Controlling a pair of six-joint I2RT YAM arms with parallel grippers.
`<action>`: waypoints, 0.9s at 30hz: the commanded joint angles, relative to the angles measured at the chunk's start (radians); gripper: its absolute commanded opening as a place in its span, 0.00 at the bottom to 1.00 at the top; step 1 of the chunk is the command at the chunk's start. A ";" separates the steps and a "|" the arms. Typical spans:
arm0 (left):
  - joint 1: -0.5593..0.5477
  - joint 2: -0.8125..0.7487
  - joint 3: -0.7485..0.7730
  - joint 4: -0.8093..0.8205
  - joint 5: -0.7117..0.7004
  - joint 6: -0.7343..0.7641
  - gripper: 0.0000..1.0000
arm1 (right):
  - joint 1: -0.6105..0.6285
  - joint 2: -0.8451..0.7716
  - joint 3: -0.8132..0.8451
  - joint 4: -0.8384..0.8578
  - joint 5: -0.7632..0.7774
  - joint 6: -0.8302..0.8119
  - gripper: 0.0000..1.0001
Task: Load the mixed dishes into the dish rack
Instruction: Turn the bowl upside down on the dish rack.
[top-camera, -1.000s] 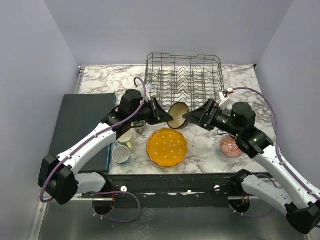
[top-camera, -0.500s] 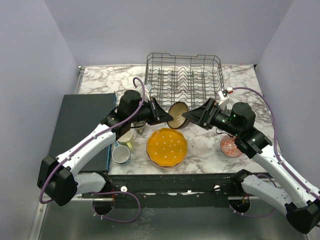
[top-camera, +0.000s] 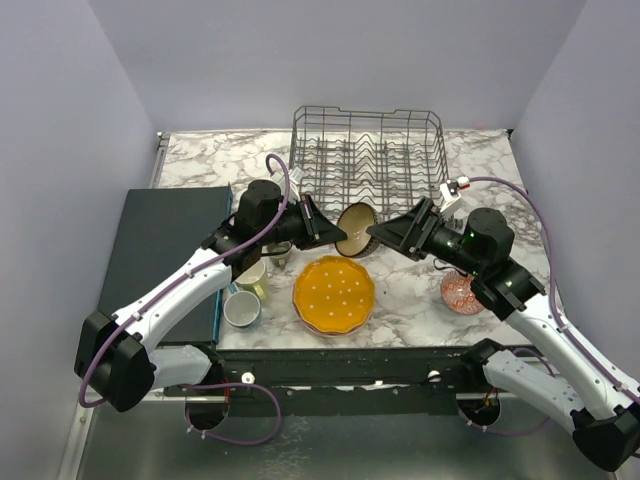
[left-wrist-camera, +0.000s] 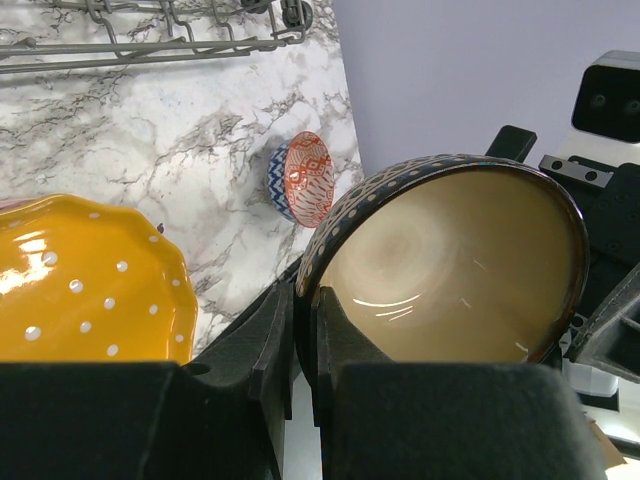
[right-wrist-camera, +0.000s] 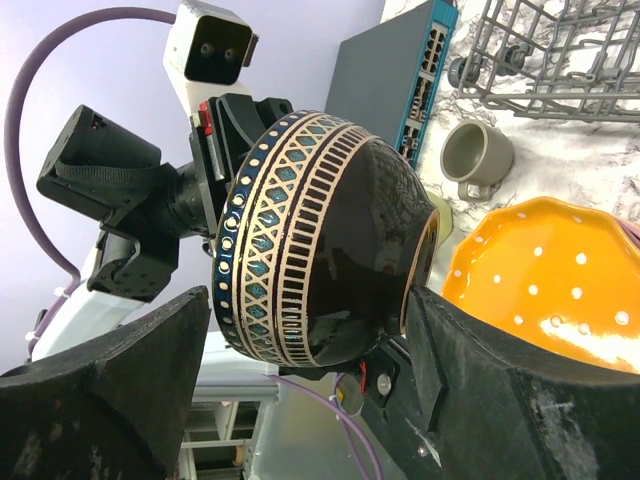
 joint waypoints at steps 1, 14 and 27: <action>0.008 -0.029 -0.005 0.086 0.036 -0.025 0.00 | 0.001 -0.017 -0.016 0.046 -0.019 0.022 0.82; 0.008 -0.016 -0.016 0.087 0.046 -0.027 0.00 | 0.002 -0.013 -0.034 0.095 -0.020 0.059 0.79; 0.008 -0.009 -0.031 0.110 0.060 -0.024 0.00 | 0.002 0.005 -0.037 0.094 -0.023 0.048 0.44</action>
